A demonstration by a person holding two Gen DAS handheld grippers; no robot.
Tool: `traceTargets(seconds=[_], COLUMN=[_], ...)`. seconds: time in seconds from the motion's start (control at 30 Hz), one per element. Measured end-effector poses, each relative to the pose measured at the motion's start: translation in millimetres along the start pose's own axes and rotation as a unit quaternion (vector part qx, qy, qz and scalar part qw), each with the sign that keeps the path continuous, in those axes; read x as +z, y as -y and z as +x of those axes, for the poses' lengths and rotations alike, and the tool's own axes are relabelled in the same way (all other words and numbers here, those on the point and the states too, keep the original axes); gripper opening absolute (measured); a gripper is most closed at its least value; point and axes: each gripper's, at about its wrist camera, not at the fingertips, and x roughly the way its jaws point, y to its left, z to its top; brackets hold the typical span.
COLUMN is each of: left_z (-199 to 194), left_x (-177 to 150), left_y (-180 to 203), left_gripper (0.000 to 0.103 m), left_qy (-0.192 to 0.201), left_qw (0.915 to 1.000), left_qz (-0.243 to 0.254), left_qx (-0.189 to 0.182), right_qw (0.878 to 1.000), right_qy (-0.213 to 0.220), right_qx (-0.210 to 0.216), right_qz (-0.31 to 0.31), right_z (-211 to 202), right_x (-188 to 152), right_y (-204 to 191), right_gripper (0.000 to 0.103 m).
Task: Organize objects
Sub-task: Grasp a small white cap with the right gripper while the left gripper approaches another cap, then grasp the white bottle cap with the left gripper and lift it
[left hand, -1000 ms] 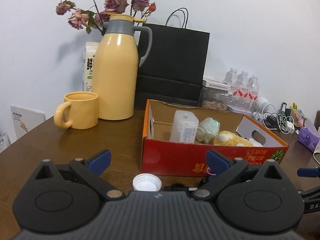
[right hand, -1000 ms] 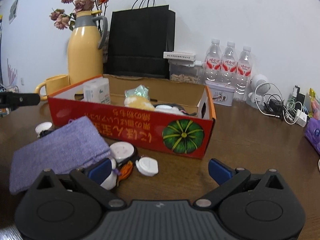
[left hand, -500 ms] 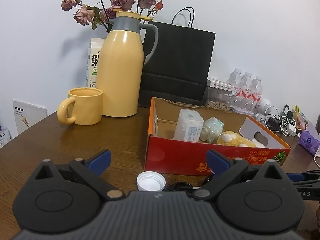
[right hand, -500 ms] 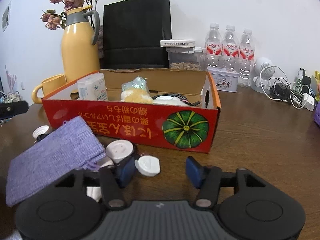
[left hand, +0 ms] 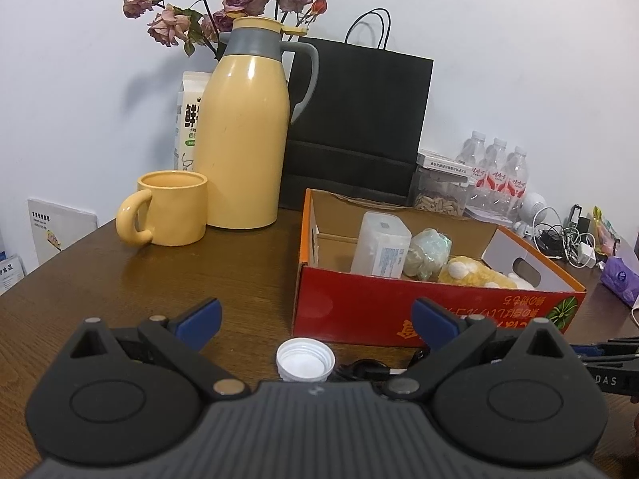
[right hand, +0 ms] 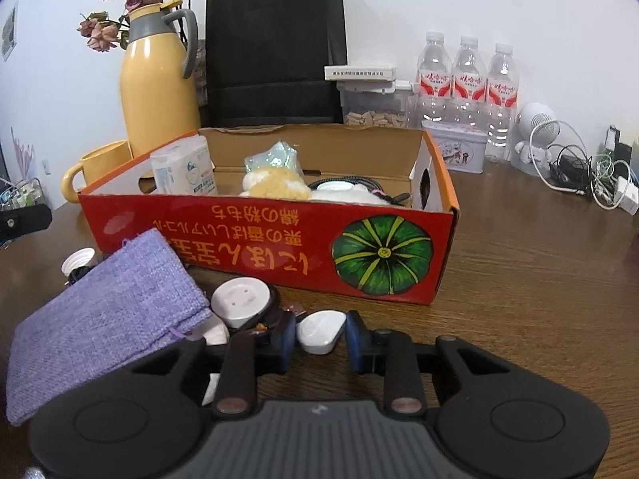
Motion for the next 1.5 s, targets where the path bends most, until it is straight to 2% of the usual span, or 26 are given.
traceTargets(seconds=[0.4,0.67,1.0,1.27,1.5], left_z=[7,11,23,34,47], left_x=[-3,-4,-8,-11,-9], left_y=[-1,-4,-9,-11,-14], left_gripper=[0.103,0.103,0.103,0.103,0.089], left_qy=[-0.019,-0.035,-0.077,-0.100,-0.109], left_qw=[0.9998,0.9992,0.9960,0.9938,0.9928], left_qz=[0.004,0.003,0.004,0.008,0.006], left_qx=[0.008,0.019,0.045,0.049,0.049], right_qw=[0.997,0.997,0.996,0.996,0.996], right_qy=[0.059,0.063,0.070,0.070,0.070], right_qx=[-0.024,-0.022,-0.022,-0.021,-0.021], right_qz=[-0.034,-0.038,-0.043,-0.043,-0.044], right_z=[-20,-22,-26,-25,-25], right_x=[-2,-1,-3,-3,-3], right_y=[-12,-14,-16,-16,-16], right_gripper=[0.025,0.025,0.025,0.025,0.025])
